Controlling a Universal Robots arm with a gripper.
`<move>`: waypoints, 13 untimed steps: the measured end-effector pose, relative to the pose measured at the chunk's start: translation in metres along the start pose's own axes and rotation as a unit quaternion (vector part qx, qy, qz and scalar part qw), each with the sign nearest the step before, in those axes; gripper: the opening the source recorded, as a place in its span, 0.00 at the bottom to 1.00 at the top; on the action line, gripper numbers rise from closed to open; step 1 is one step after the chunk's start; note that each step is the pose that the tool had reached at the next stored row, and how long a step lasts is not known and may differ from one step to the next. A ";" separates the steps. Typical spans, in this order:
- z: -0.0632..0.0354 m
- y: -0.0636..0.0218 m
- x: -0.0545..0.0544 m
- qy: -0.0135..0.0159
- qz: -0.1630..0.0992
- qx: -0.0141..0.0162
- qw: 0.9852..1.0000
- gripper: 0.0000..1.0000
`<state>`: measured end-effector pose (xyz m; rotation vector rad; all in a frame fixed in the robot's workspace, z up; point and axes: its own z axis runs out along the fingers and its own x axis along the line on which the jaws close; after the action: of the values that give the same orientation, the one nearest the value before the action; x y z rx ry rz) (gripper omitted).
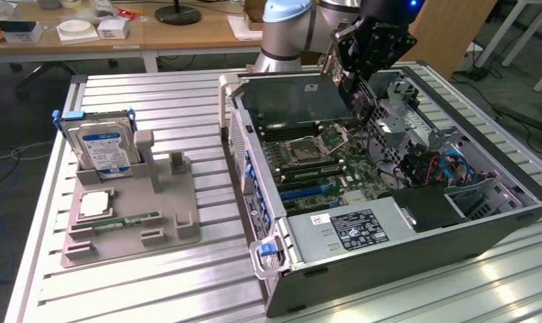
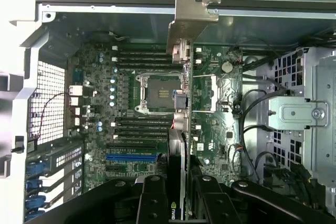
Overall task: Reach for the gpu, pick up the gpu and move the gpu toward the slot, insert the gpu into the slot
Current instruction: 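Pick up the gpu and move the gpu toward the slot, then insert the gpu into the slot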
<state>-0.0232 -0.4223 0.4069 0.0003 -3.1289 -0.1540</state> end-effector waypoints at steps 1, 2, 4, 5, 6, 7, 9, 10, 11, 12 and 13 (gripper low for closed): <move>0.0000 0.0000 0.000 0.000 0.000 0.000 1.000 0.26; 0.0000 0.0000 0.000 0.000 0.000 0.000 1.000 0.26; 0.0000 0.0000 0.000 0.000 0.000 0.000 1.000 0.26; 0.0000 0.0000 0.000 0.000 0.000 0.000 1.000 0.26; 0.0000 0.0000 0.000 0.000 0.000 0.000 1.000 0.26; 0.0000 0.0000 0.000 0.000 0.000 0.000 1.000 0.26; 0.0000 0.0000 0.000 0.000 0.000 0.000 1.000 0.26; 0.0000 0.0000 0.000 0.000 0.000 0.000 1.000 0.26; 0.0000 0.0000 0.000 0.000 0.000 0.000 1.000 0.26; 0.0000 0.0000 0.000 0.000 -0.002 0.000 1.000 0.26; 0.0000 0.0000 0.000 0.001 -0.009 0.000 1.000 0.26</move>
<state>-0.0233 -0.4223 0.4069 0.0290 -3.1279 -0.1538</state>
